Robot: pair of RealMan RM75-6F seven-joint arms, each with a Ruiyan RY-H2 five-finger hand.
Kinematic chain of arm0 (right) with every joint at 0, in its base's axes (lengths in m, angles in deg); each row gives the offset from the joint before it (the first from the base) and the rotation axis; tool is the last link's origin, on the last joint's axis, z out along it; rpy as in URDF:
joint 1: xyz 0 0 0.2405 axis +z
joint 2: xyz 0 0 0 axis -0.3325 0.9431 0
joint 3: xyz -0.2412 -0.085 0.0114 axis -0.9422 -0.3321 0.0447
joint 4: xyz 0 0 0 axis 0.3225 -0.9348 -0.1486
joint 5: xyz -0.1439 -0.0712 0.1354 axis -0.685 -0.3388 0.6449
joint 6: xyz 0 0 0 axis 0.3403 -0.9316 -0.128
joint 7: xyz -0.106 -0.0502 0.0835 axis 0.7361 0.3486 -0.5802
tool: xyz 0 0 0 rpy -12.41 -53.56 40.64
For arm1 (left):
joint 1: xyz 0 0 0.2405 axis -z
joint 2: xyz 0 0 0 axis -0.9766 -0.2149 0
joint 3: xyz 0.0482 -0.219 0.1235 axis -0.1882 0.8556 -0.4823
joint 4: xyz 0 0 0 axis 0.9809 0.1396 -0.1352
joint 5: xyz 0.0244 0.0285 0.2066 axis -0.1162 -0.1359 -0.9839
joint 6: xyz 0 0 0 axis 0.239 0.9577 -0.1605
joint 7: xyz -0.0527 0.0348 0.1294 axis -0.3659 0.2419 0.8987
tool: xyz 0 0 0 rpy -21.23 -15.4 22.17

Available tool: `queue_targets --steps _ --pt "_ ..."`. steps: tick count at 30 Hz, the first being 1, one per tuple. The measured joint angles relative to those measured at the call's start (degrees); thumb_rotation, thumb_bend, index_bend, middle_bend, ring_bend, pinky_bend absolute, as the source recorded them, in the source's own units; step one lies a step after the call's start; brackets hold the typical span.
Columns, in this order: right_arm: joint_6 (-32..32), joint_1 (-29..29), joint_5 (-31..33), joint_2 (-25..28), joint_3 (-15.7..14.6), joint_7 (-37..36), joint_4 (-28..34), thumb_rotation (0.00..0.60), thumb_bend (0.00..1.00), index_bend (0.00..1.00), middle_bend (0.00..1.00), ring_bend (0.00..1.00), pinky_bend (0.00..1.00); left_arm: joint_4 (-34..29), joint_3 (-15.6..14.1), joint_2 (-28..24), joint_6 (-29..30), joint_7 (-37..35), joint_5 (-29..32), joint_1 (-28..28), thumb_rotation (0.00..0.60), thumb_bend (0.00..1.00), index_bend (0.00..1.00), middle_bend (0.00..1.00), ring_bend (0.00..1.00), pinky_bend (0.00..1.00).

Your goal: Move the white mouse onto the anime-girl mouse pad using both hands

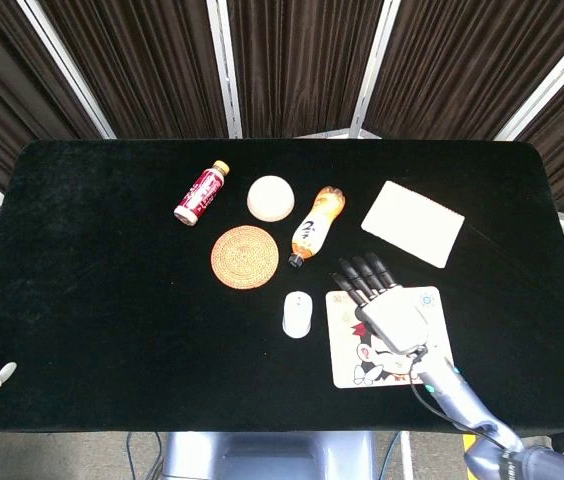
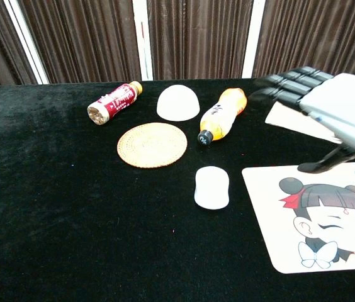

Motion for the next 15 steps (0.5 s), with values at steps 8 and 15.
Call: queue_targets --steps 8,15 --pt "3.95 4.10 1.18 -8.02 0.15 1.35 -4.51 0.600 0.00 0.08 0.00 0.00 0.00 1.06 1.92 0.21 0.36 -2.47 -0.08 -0.76 0.600 0.12 0.00 0.00 0.00 0.00" --pt "5.52 6.42 1.88 -11.92 -0.36 -0.03 -9.00 0.600 0.00 0.08 0.00 0.00 0.00 1.13 2.49 0.05 -0.93 -3.44 -0.30 -1.06 0.600 0.13 0.00 0.00 0.00 0.00"
